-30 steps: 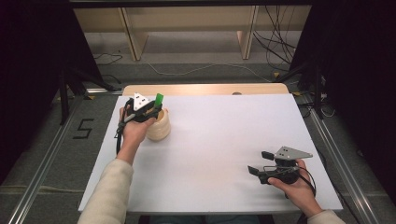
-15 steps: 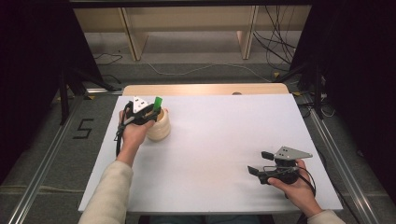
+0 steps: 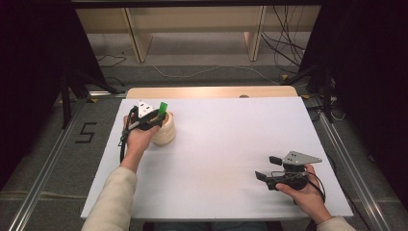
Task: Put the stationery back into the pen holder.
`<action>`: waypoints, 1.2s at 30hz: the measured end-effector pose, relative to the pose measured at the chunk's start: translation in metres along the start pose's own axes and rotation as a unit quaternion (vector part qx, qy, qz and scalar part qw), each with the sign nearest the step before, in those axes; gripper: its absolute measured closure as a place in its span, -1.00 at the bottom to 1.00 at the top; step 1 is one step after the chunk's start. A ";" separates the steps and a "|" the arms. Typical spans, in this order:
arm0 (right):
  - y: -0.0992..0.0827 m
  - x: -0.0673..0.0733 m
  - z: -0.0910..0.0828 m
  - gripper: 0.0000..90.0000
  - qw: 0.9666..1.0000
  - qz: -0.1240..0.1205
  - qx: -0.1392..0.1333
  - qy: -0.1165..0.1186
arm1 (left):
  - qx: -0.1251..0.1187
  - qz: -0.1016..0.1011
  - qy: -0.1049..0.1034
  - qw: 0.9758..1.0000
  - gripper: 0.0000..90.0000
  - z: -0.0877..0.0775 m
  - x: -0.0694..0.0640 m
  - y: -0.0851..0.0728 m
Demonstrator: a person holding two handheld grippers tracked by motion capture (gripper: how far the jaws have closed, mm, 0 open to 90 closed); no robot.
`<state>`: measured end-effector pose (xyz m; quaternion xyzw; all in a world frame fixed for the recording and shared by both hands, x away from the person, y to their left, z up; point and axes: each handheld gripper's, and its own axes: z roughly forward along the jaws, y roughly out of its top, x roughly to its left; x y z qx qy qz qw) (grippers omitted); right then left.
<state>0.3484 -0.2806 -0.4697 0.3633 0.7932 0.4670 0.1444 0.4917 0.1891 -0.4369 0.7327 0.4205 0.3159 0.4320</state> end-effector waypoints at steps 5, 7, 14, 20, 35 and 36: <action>0.000 0.000 0.000 -0.63 1.000 0.000 0.001 0.000 | 0.006 0.002 0.001 1.000 0.48 0.002 0.000 -0.003; 0.000 0.000 0.000 -0.63 1.000 0.000 0.001 0.000 | 0.009 0.001 0.002 1.000 0.48 0.002 0.001 -0.004; 0.000 0.000 0.000 -0.63 1.000 0.000 0.001 0.000 | 0.016 0.003 0.004 1.000 0.48 0.002 0.002 -0.006; 0.000 0.000 0.000 -0.63 1.000 0.000 0.001 0.001 | 0.021 0.005 0.005 1.000 0.48 0.003 0.002 -0.008; 0.000 0.000 0.000 -0.63 1.000 0.000 0.001 0.001 | 0.025 -0.002 0.010 1.000 0.47 0.003 0.004 -0.009; 0.000 0.000 0.000 -0.63 1.000 0.000 0.001 0.001 | 0.025 -0.002 0.010 1.000 0.46 0.002 0.005 -0.009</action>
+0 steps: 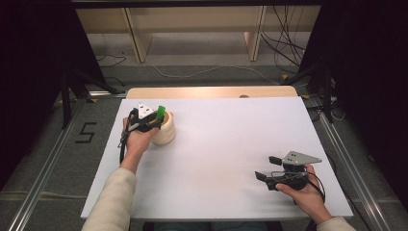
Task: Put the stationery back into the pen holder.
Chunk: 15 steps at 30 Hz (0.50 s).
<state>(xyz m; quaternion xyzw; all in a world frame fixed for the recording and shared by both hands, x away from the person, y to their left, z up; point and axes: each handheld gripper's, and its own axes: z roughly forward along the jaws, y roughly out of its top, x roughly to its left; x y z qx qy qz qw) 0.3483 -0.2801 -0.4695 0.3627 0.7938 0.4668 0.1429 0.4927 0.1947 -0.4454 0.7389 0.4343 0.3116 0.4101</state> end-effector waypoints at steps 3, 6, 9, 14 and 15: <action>0.000 0.000 0.000 -0.63 1.000 -0.002 -0.001 0.001 | -0.006 -0.013 -0.001 1.000 0.37 -0.002 0.000 0.001; 0.000 0.000 0.000 -0.63 1.000 0.000 0.000 0.000 | -0.014 -0.017 0.000 1.000 0.20 -0.007 0.000 0.004; 0.000 0.000 0.000 -0.63 1.000 0.001 0.001 0.000 | -0.022 -0.022 0.000 1.000 0.09 -0.012 0.000 0.007; 0.000 0.000 0.001 -0.63 1.000 -0.001 -0.001 0.001 | -0.028 -0.032 -0.007 0.999 -0.07 -0.022 -0.001 0.013; 0.000 0.000 0.001 -0.63 1.000 0.000 -0.001 0.001 | -0.025 -0.036 -0.009 0.999 -0.11 -0.023 -0.001 0.014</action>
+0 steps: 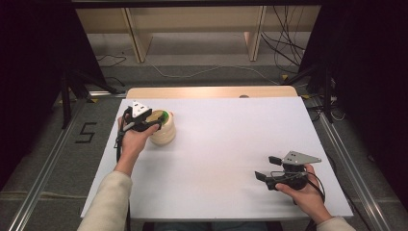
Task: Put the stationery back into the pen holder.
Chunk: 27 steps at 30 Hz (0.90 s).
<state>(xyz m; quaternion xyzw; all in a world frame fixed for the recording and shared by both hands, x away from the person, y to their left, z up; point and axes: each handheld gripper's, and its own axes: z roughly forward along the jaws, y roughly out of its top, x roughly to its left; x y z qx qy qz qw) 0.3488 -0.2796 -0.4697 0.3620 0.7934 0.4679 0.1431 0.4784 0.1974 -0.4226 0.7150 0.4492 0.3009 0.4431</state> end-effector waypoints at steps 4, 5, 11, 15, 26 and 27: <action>0.000 0.000 0.000 -0.63 1.000 0.000 0.000 0.000 | 0.005 0.002 -0.002 1.000 -0.29 -0.006 -0.002 0.004; 0.000 0.000 0.000 -0.63 1.000 0.000 0.000 0.000 | 0.006 0.003 -0.002 1.000 -0.32 -0.008 -0.002 0.005; 0.000 0.000 0.000 -0.63 1.000 0.001 -0.001 0.000 | 0.017 0.010 -0.020 1.000 -0.36 -0.016 -0.008 0.008; 0.000 0.000 0.000 -0.63 1.000 0.001 -0.001 0.000 | 0.018 0.009 -0.030 0.999 -0.38 -0.023 -0.013 0.010; 0.000 0.000 0.001 -0.63 1.000 -0.005 -0.004 0.002 | 0.018 0.039 -0.050 0.998 -0.39 -0.040 -0.035 0.009; 0.000 0.000 0.001 -0.63 1.000 -0.005 -0.003 0.002 | 0.018 0.040 -0.052 0.998 -0.39 -0.042 -0.037 0.009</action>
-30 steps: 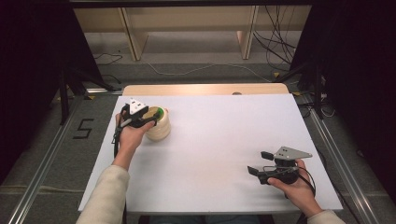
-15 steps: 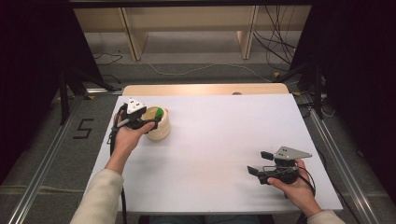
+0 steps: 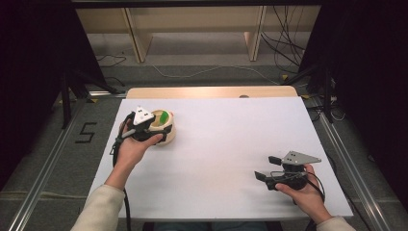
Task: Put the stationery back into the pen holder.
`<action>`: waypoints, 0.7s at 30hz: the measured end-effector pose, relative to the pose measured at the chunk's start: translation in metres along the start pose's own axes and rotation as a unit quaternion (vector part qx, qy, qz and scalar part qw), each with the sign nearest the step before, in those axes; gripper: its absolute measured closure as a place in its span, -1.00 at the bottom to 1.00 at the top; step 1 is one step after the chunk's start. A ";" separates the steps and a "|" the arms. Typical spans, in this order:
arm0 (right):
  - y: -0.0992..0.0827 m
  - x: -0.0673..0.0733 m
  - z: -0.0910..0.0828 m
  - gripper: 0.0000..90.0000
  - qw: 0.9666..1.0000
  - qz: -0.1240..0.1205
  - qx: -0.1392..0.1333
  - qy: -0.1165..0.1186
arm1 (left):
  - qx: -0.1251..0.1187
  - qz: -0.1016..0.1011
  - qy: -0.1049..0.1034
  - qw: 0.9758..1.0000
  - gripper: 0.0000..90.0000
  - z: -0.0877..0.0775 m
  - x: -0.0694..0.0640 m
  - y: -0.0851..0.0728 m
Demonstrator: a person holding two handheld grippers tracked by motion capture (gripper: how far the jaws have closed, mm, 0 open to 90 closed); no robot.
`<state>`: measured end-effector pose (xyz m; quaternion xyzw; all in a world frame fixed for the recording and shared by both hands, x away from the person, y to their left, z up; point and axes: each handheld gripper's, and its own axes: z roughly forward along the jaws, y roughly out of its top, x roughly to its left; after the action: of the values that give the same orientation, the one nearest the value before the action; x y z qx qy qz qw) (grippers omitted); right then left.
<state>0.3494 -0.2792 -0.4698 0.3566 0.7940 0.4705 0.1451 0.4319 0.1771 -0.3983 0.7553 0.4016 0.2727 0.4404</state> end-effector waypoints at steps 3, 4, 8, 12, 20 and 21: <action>0.000 0.000 0.000 -0.63 1.000 -0.001 0.000 0.000 | -0.002 0.003 -0.004 1.000 -0.38 -0.004 -0.006 -0.002; 0.000 0.001 0.000 -0.63 1.000 0.000 0.000 0.000 | -0.004 0.005 -0.006 1.000 -0.38 -0.005 -0.008 -0.002; 0.000 0.001 -0.001 -0.63 1.000 0.000 0.001 0.000 | -0.003 0.009 -0.016 1.000 -0.38 -0.010 -0.016 -0.008; 0.000 0.001 0.000 -0.63 1.000 0.000 0.001 0.000 | -0.006 0.016 -0.023 1.000 -0.37 -0.015 -0.024 -0.013; 0.000 0.002 -0.001 -0.63 1.000 -0.002 0.000 0.001 | -0.004 0.031 -0.039 0.999 -0.38 -0.024 -0.044 -0.023; 0.000 0.002 -0.001 -0.63 1.000 -0.003 0.000 0.000 | -0.003 0.034 -0.042 0.999 -0.38 -0.025 -0.047 -0.025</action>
<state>0.3480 -0.2783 -0.4689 0.3541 0.7950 0.4703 0.1463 0.3790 0.1561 -0.4119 0.7780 0.3557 0.2573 0.4495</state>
